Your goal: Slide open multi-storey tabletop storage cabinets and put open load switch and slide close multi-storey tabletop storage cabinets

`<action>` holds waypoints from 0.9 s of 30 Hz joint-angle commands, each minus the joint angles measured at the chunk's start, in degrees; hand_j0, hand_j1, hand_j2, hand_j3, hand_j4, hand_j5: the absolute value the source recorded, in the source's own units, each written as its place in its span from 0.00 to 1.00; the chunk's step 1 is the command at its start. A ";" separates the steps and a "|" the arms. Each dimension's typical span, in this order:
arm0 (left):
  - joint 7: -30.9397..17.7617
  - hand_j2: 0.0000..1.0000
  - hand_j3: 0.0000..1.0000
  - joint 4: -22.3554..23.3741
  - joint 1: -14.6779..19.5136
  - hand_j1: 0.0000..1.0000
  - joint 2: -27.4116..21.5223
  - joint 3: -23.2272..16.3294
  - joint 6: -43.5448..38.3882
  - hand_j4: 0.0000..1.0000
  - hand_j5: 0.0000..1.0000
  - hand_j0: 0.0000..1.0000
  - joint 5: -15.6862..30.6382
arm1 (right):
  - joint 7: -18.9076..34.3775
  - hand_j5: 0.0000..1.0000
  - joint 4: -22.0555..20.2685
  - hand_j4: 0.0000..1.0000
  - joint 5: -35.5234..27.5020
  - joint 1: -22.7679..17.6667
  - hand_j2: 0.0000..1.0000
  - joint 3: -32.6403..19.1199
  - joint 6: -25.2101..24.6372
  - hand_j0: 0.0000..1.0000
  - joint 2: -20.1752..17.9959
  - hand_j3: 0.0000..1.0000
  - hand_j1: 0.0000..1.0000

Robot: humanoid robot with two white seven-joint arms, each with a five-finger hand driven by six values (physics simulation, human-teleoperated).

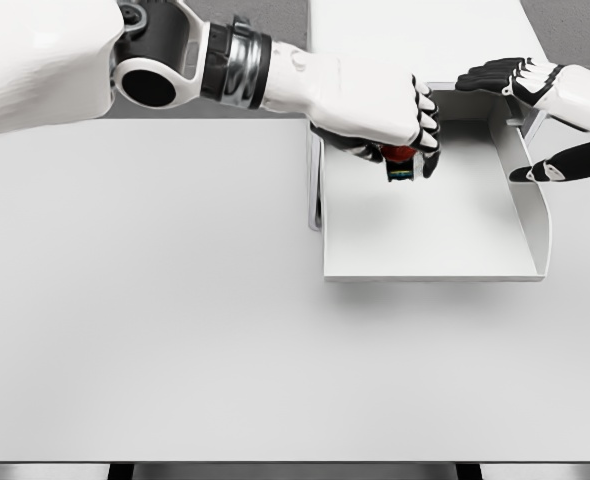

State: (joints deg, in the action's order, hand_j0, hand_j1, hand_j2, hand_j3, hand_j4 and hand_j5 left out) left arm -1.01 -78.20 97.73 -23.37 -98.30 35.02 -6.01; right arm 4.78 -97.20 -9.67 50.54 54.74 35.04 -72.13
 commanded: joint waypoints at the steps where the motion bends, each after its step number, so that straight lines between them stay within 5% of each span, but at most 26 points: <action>1: 0.04 0.95 0.95 -0.29 0.00 0.95 -0.09 0.13 -0.02 0.95 0.95 0.95 0.29 | -0.04 1.00 0.00 1.00 -0.35 0.00 1.00 -0.07 -0.04 1.00 0.06 1.00 1.00; 11: 0.48 1.00 1.00 -1.69 -1.84 1.00 -0.62 1.10 -0.02 1.00 1.00 1.00 1.52 | -0.04 1.00 0.00 1.00 -0.35 -0.09 1.00 0.02 -0.04 1.00 1.03 1.00 1.00; 22: 2.32 1.00 1.00 -15.76 -1.32 1.00 -15.64 2.77 -0.02 1.00 1.00 1.00 2.75 | -0.04 1.00 0.00 1.00 -0.35 -1.05 1.00 0.10 -0.04 1.00 3.05 1.00 1.00; 27: 5.49 1.00 1.00 -21.73 -1.41 1.00 -30.15 2.77 -0.02 1.00 1.00 1.00 2.49 | 0.05 1.00 0.00 1.00 -0.35 -2.28 1.00 0.10 -0.04 1.00 3.93 1.00 1.00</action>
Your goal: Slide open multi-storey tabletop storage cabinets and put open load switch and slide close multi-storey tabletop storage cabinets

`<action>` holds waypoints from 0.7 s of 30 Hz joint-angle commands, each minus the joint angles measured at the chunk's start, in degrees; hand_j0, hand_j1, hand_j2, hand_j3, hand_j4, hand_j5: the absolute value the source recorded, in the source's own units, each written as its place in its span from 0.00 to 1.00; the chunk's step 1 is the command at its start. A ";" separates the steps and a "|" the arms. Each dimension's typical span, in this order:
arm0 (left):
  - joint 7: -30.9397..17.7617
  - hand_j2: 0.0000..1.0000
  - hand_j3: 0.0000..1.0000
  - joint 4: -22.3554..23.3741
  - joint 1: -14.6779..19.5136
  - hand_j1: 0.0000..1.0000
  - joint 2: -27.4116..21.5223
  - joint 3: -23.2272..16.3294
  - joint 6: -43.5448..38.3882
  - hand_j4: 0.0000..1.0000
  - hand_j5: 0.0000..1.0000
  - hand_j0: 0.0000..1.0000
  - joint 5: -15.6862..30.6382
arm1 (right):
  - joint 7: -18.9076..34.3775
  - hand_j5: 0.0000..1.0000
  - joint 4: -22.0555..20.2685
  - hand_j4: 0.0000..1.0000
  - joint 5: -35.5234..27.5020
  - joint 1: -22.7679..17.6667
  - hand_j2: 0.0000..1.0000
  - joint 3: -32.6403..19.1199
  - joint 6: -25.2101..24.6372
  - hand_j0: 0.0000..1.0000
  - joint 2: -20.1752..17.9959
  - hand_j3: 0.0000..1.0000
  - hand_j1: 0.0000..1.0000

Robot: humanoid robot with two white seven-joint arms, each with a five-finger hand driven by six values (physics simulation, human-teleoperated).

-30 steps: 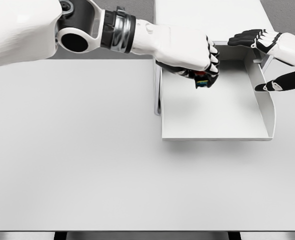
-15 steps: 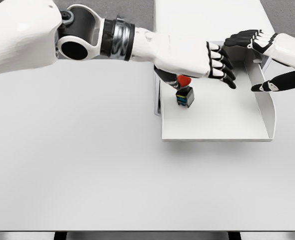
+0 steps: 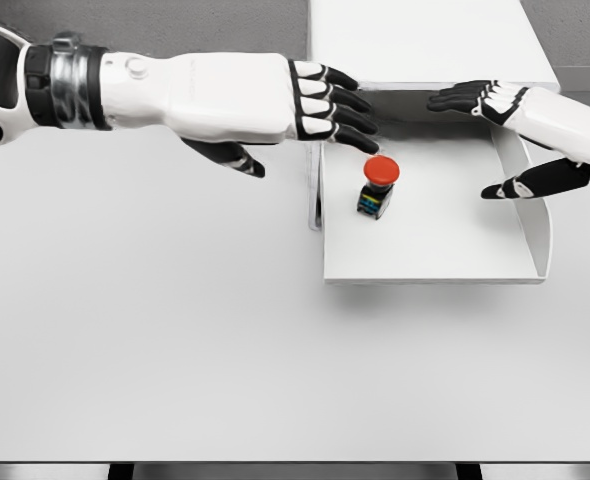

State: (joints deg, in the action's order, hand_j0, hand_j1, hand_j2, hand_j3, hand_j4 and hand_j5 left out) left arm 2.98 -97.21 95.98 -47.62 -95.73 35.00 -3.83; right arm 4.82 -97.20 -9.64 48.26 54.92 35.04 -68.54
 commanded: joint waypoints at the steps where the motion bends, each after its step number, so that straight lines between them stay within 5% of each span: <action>1: 1.50 1.00 1.00 -2.98 -0.09 1.00 -6.79 0.02 0.00 1.00 1.00 1.00 0.23 | 0.01 1.00 -0.01 1.00 -0.38 0.00 1.00 -0.08 -0.04 1.00 0.51 1.00 1.00; 6: 1.68 1.00 1.00 -3.07 -2.73 1.00 -10.92 -0.07 0.00 1.00 1.00 1.00 0.14 | 0.10 1.00 -0.01 1.00 -0.38 -0.09 1.00 0.01 -0.04 1.00 0.86 1.00 1.00; 12: 1.59 1.00 1.00 -2.63 -10.28 1.00 -16.46 0.19 0.00 1.00 1.00 1.00 0.49 | 0.45 1.00 -0.01 1.00 -0.38 -1.59 1.00 0.10 -0.04 1.00 1.04 1.00 1.00; 18: 1.59 1.00 1.00 -2.19 -12.66 1.00 -19.44 0.28 0.00 1.00 1.00 1.00 1.89 | 0.89 1.00 -0.01 1.00 -0.29 -1.59 1.00 0.63 -0.04 1.00 1.30 1.00 1.00; 19: 1.59 1.00 1.00 -2.11 -14.76 1.00 -19.36 0.63 0.00 1.00 1.00 1.00 2.16 | 1.86 1.00 -0.01 1.00 -0.29 -1.59 1.00 0.98 -0.04 1.00 1.39 1.00 1.00; 21: 1.50 1.00 1.00 -1.40 -25.48 1.00 -19.44 10.64 0.00 1.00 1.00 1.00 2.34 | 3.96 1.00 0.08 1.00 -0.29 -1.41 1.00 1.42 -0.04 1.00 1.31 1.00 1.00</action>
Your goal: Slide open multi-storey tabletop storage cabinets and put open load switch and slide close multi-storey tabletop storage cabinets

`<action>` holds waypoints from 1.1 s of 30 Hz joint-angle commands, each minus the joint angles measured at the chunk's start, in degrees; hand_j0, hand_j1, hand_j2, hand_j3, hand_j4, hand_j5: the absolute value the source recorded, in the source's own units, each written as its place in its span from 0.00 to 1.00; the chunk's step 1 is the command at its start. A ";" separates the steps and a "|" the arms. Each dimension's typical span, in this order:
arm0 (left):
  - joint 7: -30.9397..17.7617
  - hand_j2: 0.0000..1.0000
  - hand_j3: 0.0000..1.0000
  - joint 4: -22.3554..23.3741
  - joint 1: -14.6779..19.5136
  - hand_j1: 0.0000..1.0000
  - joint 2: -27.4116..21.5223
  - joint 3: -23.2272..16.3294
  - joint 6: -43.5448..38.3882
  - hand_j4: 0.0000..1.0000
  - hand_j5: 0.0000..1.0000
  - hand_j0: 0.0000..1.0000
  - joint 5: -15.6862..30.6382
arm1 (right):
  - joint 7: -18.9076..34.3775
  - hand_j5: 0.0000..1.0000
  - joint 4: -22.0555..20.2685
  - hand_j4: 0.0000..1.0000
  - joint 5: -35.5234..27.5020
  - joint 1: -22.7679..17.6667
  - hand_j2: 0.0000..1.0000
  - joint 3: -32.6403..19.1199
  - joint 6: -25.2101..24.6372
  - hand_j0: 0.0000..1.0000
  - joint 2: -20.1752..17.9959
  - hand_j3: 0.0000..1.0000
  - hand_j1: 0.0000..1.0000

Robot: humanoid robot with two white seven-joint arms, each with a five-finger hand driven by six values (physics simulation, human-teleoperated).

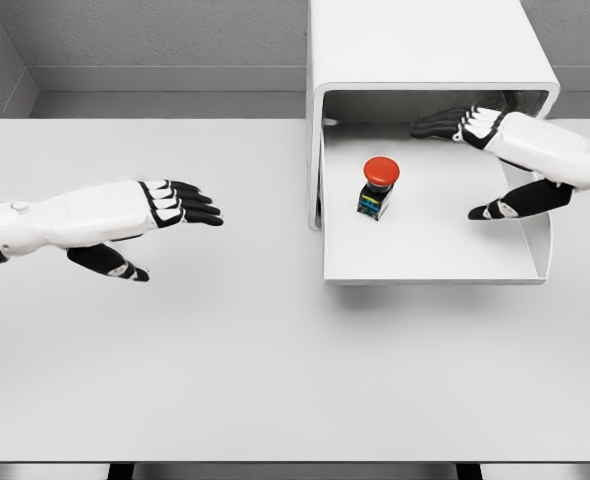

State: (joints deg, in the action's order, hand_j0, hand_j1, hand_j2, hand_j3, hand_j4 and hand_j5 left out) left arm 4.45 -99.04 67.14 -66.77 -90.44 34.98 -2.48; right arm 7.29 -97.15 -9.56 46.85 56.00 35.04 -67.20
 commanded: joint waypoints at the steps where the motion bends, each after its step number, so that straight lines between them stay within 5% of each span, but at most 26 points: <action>1: -0.24 1.00 1.00 0.43 -0.08 1.00 -0.20 8.70 0.02 1.00 1.00 1.00 0.98 | 2.29 1.00 0.03 1.00 -0.28 0.00 1.00 0.43 -0.04 1.00 -0.04 1.00 1.00; 15: -0.32 1.00 1.00 0.69 -0.61 1.00 -2.31 8.96 0.02 1.00 1.00 1.00 1.69 | 4.23 1.00 0.39 1.00 0.07 1.14 1.00 1.57 -0.04 1.00 0.23 1.00 1.00; 18: -0.59 1.00 1.00 2.36 -5.88 1.00 -1.78 13.71 0.02 1.00 1.00 1.00 1.77 | 4.31 1.00 0.39 1.00 0.33 1.23 1.00 1.57 -0.04 1.00 1.10 1.00 1.00; 33: -0.94 1.00 1.00 10.80 -7.11 1.00 3.31 13.80 0.02 1.00 1.00 1.00 1.77 | 3.87 1.00 0.82 1.00 0.34 1.32 1.00 1.31 -0.04 1.00 0.93 1.00 1.00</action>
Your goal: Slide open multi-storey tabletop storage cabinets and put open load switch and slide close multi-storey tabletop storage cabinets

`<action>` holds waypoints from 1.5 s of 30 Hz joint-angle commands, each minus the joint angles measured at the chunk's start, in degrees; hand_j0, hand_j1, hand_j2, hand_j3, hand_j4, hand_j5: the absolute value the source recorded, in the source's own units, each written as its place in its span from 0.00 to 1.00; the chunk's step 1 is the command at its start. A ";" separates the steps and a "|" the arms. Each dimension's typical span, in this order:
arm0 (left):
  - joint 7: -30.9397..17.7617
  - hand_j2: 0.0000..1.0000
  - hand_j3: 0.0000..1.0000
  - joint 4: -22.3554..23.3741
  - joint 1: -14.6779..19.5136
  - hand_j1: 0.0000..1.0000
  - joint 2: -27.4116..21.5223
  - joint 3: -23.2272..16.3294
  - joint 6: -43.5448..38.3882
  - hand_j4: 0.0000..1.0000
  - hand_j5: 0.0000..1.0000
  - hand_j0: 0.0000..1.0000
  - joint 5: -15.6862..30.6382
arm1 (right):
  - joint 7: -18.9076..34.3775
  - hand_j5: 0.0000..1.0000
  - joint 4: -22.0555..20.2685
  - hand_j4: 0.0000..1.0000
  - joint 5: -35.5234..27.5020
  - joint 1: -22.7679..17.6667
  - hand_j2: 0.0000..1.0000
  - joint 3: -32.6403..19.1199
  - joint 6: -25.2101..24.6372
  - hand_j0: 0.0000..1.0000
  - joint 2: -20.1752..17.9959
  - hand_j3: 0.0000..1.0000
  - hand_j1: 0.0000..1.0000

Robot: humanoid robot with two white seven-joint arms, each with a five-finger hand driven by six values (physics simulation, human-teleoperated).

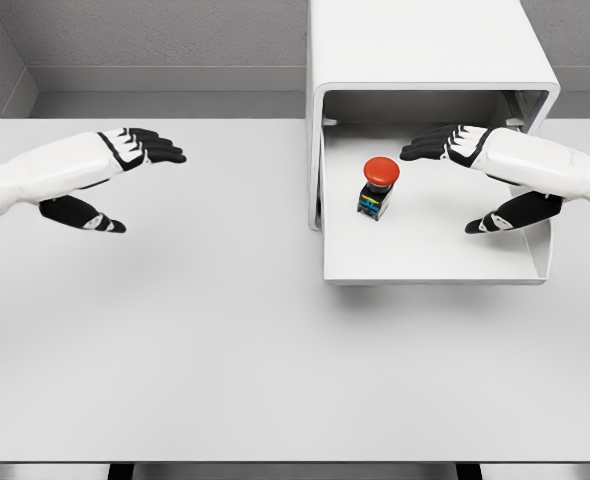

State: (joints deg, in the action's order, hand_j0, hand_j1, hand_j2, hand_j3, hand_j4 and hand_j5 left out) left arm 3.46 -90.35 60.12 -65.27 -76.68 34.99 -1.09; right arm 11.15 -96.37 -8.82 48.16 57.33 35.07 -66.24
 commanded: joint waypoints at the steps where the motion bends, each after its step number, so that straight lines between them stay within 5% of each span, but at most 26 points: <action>1: 0.06 1.00 1.00 2.11 -0.09 1.00 2.08 0.04 0.01 1.00 1.00 1.00 0.38 | 0.10 1.00 0.12 1.00 -0.41 0.00 1.00 -0.02 -0.07 1.00 0.41 1.00 1.00; 45: -0.03 1.00 1.00 2.46 -0.09 1.00 2.08 0.04 0.01 1.00 1.00 1.00 -0.23 | 0.54 1.00 9.79 1.00 1.78 0.44 1.00 0.42 -0.07 1.00 8.94 1.00 1.00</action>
State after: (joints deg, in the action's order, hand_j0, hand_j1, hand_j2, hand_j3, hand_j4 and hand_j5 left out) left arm 3.40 -87.88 60.03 -63.22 -76.74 34.99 -1.66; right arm 11.57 -86.86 -7.24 48.60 57.76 34.96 -57.56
